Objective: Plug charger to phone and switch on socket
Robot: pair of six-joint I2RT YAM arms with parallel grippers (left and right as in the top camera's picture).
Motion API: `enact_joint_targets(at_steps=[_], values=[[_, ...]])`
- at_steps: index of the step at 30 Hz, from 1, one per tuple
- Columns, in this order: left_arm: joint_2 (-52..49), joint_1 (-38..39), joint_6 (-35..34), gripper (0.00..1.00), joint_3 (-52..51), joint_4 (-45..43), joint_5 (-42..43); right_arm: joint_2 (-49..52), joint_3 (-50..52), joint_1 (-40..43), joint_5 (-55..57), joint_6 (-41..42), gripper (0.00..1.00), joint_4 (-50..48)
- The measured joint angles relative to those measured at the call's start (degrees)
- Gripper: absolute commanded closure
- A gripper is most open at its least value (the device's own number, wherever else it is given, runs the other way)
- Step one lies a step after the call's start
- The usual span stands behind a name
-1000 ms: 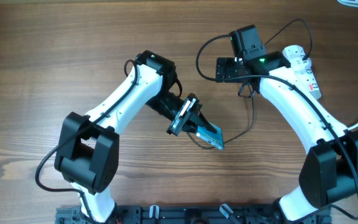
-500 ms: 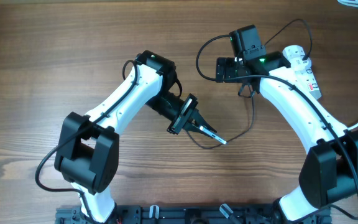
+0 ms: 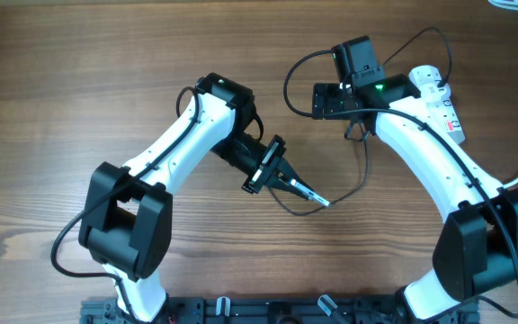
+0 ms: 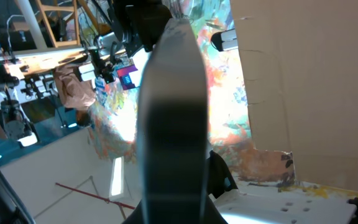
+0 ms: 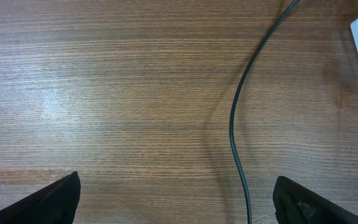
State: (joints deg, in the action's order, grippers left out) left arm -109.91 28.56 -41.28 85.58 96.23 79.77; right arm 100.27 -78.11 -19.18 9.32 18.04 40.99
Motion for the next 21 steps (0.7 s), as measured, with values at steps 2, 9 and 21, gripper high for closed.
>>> enact_joint_targets(at_steps=[2, 9, 21], values=[[0.0, 0.0, 0.0, 0.96, 0.0, 0.0, 0.0, 0.0, 0.0, 0.0, 0.0, 0.0, 0.0, 0.0], [0.0, 0.0, -0.2, 0.96, 0.0, 0.0, -2.1, 0.0, 0.0, 0.0, 0.0, 0.0, 0.0, 0.0], [0.0, 0.0, -0.2, 0.96, 0.0, 0.0, -5.3, 0.0, 0.0, 0.0, 0.0, 0.0, 0.0, 0.0]])
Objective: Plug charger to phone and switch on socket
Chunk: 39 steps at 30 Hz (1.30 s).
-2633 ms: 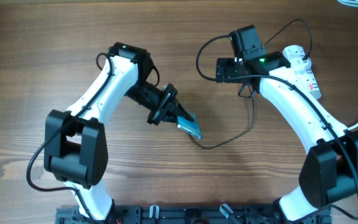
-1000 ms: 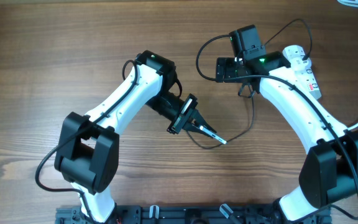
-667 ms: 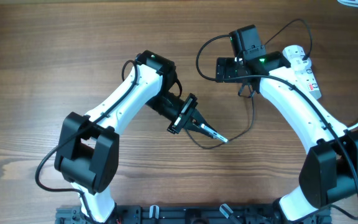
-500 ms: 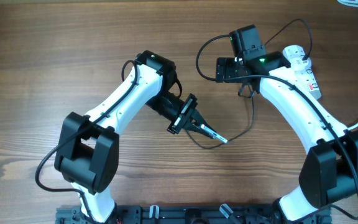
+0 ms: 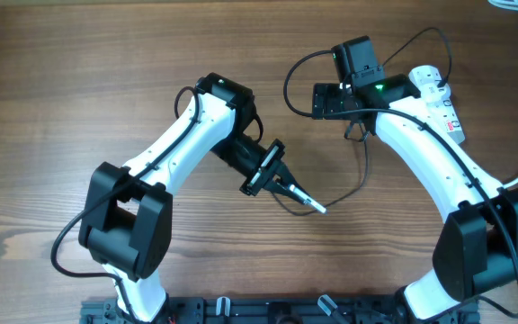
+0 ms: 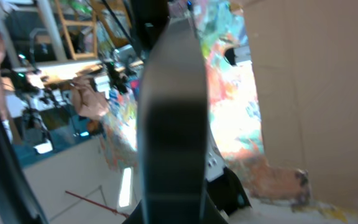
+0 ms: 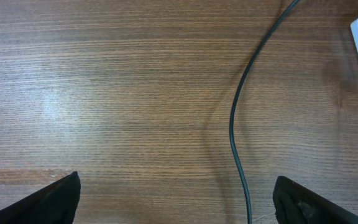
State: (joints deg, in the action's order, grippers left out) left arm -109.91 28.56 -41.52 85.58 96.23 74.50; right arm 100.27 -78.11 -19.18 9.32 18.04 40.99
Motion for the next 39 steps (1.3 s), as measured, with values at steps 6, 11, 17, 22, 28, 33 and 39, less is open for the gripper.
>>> enact_joint_targets(at_steps=[6, 11, 17, 22, 28, 33, 39], values=[[0.0, 0.0, 0.0, 0.96, 0.0, 0.0, -6.1, 0.0, 0.0, 0.0, 0.0, 0.0, 0.0, 0.0], [0.0, 0.0, 0.0, 0.96, 0.0, 0.0, -7.1, 0.0, 0.0, 0.0, 0.0, 0.0, 0.0, 0.0], [0.0, 0.0, 0.0, 0.96, 0.0, 0.0, -3.9, 0.0, 0.0, 0.0, 0.0, 0.0, 0.0, 0.0], [0.0, 0.0, 0.0, 0.96, 0.0, 0.0, -3.3, 0.0, 0.0, 0.0, 0.0, 0.0, 0.0, 0.0], [0.0, 0.0, 0.0, 0.96, 0.0, 0.0, -2.4, 0.0, 0.0, 0.0, 0.0, 0.0, 0.0, 0.0], [0.0, 0.0, -0.1, 0.96, 0.0, 0.0, 0.7, 0.0, 0.0, 0.0, 0.0, 0.0, 0.0, 0.0], [0.0, 0.0, -0.2, 0.96, 0.0, 0.0, 3.0, 0.0, 0.0, 0.0, 0.0, -0.1, 0.0, 0.0]])
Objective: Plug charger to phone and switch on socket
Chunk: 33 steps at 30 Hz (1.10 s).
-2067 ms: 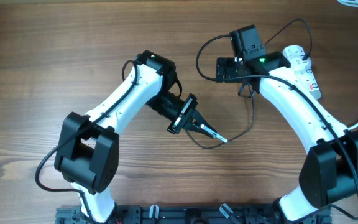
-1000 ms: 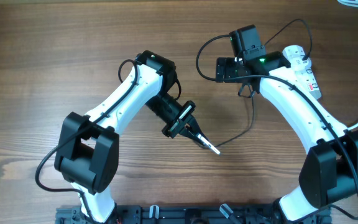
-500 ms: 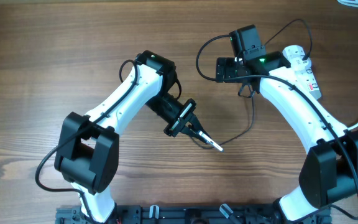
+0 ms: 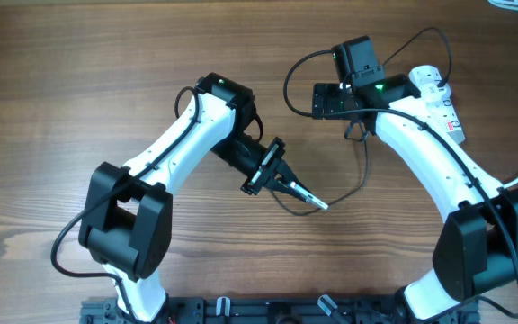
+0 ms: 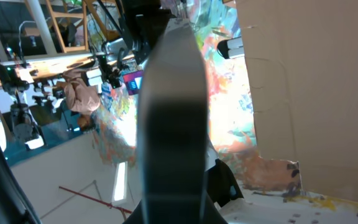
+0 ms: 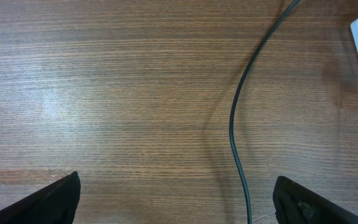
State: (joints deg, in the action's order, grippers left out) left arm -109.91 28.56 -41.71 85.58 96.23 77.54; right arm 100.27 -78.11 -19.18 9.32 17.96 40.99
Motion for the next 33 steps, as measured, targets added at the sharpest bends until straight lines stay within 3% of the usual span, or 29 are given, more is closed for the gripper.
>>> enact_joint_targets(at_steps=[17, 25, 28, 33], values=[[1.0, -2.8, 3.1, 0.96, 0.0, 0.0, -1.2, 0.0, 0.0, 0.0, 0.0, -0.1, 0.0, 0.0], [1.1, -6.4, 3.3, 0.96, 0.0, -5.6, -24.0, 0.0, 0.0, 0.0, 0.0, -0.1, 0.0, 0.0], [1.1, -6.4, 3.4, 0.96, 0.0, -12.5, -33.6, 0.0, 0.0, 0.0, 0.0, -0.1, 0.0, 0.0], [1.1, -6.4, 3.5, 0.96, -0.2, -25.9, -42.5, 0.0, 0.0, 0.0, 0.1, -0.1, 0.0, -0.1]])
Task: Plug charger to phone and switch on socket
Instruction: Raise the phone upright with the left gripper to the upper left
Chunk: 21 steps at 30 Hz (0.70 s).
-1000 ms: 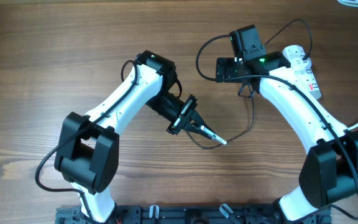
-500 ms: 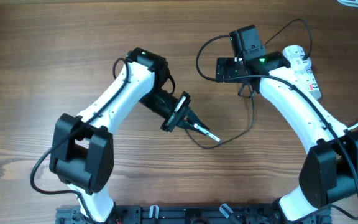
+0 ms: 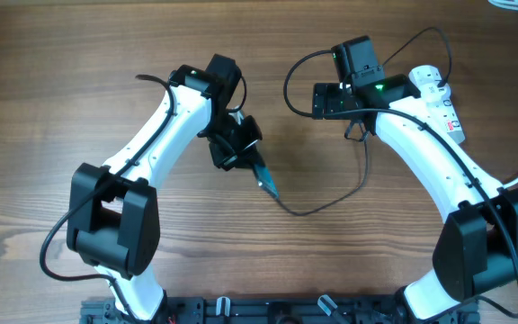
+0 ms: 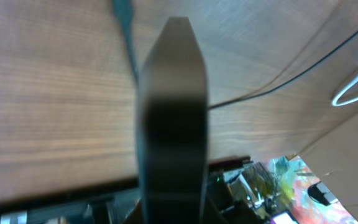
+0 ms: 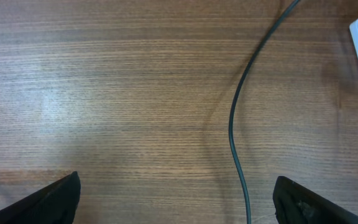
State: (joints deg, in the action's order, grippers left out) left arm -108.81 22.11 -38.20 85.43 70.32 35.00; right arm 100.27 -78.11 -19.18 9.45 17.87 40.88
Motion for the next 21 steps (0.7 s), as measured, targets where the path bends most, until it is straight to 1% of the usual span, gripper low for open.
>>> enact_joint_targets(at_steps=[1, 2, 3, 5, 9, 12, 14, 16, 19, 21], values=[[0.0, 0.0, 0.0, 0.96, 0.0, -4.7, -1.1, 0.0, 0.0, 0.0, 0.0, 0.0, 0.0, 0.0], [0.0, -0.1, 0.0, 0.96, 0.0, -6.7, -1.3, 0.0, 0.0, 0.0, 0.0, 0.0, 0.0, -0.1], [0.0, -0.1, 0.0, 0.96, -0.1, -10.8, -1.7, 0.0, 0.0, 0.0, 0.0, 0.0, 0.0, 0.0], [0.0, -0.9, 0.0, 0.96, -0.1, -16.3, -2.5, 0.0, 0.0, 0.0, 0.0, 0.0, 0.0, 0.0], [0.0, -4.4, 0.2, 0.96, -0.1, -20.0, -6.9, 0.0, 0.0, 0.0, 0.0, 0.0, 0.0, 0.0], [0.0, -8.6, 5.7, 0.96, -0.1, -19.4, -10.3, 0.0, 0.0, 0.0, 0.0, 0.0, 0.0, 0.0], [0.0, -11.5, 10.8, 0.96, -0.1, -19.4, -11.2, 0.0, 0.0, 0.0, 0.1, 0.0, 0.0, 0.0], [0.0, -12.7, 15.1, 0.96, -0.1, -19.4, -10.8, 0.0, 0.0, 0.0, 0.0, 0.0, 0.0, 0.0], [0.0, -13.8, 19.1, 0.96, -0.1, -19.6, -10.1, 0.0, 0.0, 0.0, 0.0, 0.0, 0.0, 0.0], [0.0, -14.8, 21.6, 0.96, -1.3, -22.5, -9.7, 0.0, 0.0, 0.0, 0.0, 0.0, 0.0, -0.1]])
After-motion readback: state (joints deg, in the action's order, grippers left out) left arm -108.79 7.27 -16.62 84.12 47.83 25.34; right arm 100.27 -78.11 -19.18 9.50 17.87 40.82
